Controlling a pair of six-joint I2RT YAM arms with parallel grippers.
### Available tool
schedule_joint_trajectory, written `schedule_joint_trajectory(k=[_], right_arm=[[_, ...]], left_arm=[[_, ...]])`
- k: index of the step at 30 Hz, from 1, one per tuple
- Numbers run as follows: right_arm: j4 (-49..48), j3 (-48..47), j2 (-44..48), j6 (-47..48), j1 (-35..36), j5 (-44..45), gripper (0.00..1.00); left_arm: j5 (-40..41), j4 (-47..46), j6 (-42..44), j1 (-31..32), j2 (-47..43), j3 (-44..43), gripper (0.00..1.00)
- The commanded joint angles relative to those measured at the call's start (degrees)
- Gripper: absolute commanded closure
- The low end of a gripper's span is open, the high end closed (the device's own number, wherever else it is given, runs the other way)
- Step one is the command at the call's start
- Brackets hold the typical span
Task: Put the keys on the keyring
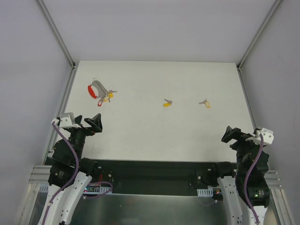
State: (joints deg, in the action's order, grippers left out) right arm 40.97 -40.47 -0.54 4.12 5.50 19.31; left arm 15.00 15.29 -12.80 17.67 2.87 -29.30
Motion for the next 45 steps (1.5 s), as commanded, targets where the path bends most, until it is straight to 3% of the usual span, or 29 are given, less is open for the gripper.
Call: schedule_joint_trajectory(k=[1,10,16,27,31,35,40,42,45], right_arm=[[-1.1,0.0,3.3,0.5,0.3,2.5,0.04],[-0.6,0.0,4.5,0.0,0.1,2.9,0.04],[-0.9,0.1,3.9,0.4,0.2,0.4,0.04],[-0.8,0.4,2.6,-0.1,0.2,-2.3,0.04],[-1.3,0.7,2.6,0.4,0.2,-5.4,0.04],[-1.4,0.7,2.3,-0.3,0.2,-7.8,0.04],[-1.3,1.2,1.1,-0.3,0.2,-10.4,0.04],[-0.9,0.7,0.5,0.3,0.2,-9.6,0.04],[-0.8,0.5,0.6,1.1,0.5,-8.5,0.04]], left_arm=[[-0.7,-2.3,0.8,0.7,0.6,0.1,0.01],[0.6,-2.3,0.8,0.6,1.0,0.2,0.01],[1.3,-2.2,0.1,0.6,8.4,-0.8,0.01],[-2.5,4.0,-3.5,-1.2,47.3,-15.4,0.02],[-5.9,2.3,-8.4,-8.2,59.5,-21.8,0.09],[-3.7,1.9,-10.3,-12.3,75.6,-31.1,0.17],[-3.8,1.9,-8.3,-13.6,90.2,-40.2,0.29],[-3.9,1.8,-7.6,-14.3,95.6,-43.9,0.43],[-4.6,1.8,-7.2,-15.4,101.2,-47.2,0.49]])
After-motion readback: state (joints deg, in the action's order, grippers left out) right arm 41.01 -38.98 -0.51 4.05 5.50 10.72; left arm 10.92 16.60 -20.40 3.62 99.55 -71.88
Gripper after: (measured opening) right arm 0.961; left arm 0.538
